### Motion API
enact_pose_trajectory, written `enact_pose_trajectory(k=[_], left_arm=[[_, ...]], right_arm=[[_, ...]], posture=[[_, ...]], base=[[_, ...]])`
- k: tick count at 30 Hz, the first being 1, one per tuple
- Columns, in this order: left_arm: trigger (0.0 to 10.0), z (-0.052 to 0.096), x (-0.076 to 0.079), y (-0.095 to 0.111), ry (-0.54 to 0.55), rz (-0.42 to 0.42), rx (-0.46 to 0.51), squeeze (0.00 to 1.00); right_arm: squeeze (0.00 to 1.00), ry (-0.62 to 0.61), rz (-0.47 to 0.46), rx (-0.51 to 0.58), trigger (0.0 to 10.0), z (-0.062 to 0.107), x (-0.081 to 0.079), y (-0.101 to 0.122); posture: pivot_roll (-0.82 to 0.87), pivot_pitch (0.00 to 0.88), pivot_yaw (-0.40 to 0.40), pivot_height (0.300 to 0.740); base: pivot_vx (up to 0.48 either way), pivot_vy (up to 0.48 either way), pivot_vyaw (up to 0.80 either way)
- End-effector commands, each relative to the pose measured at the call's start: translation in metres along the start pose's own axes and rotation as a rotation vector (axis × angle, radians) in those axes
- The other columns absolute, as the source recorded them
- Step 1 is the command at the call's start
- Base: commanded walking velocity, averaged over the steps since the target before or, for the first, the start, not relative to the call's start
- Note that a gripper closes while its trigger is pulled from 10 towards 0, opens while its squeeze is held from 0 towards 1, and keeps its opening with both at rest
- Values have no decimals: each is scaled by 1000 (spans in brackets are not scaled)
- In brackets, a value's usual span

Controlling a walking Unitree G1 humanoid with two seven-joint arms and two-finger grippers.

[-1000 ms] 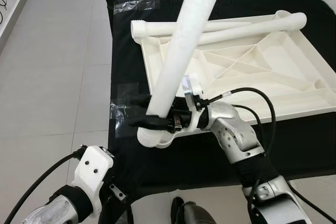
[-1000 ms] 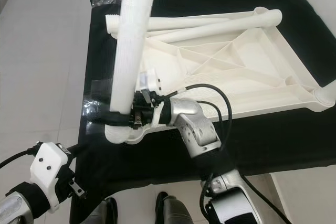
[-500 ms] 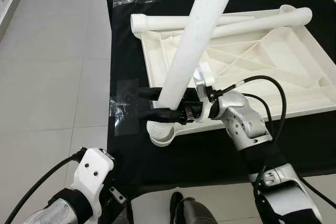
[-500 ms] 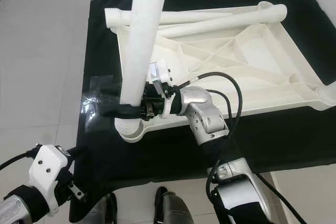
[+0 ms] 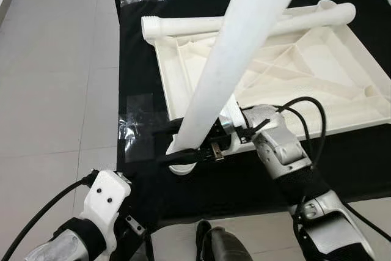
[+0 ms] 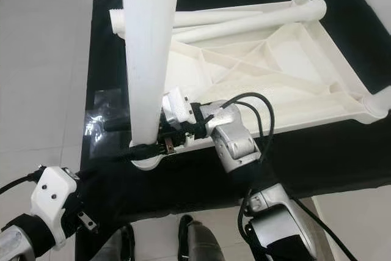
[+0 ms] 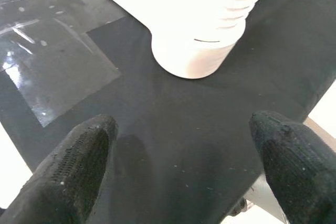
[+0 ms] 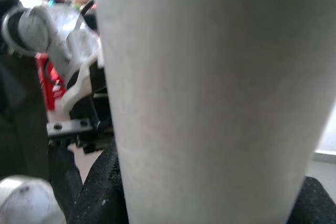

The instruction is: Building children table

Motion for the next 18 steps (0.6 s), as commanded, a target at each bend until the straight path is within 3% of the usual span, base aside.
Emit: enact_pose_trajectory(k=[1, 9, 18], left_arm=[[10000, 2, 3, -5, -9, 0, -29, 0], [10000, 2, 4, -5, -14, -4, -30, 0], [10000, 2, 5, -5, -10, -4, -30, 0]], right_arm=[[0, 68, -119, -132, 10000, 0, -21, -41], [0, 294, -34, -286, 10000, 5, -27, -47], [0, 303, -31, -297, 10000, 3, -11, -42]], posture=[[235, 352, -88, 740], [236, 345, -95, 740], [238, 336, -101, 740]], base=[[0, 0, 0], [0, 0, 0], [0, 0, 0]])
Point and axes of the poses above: a point about 5 cm out from each wrist's last joint towards the gripper, its own z axis pointing back from the gripper into the wrist, its own y axis along the axis of the wrist's last joint, x = y × z, the point moved 6 cm from there along -z, pointing out of the wrist towards the gripper, and after that the axes turned 6 degrees about z, right-handed, at the moved point
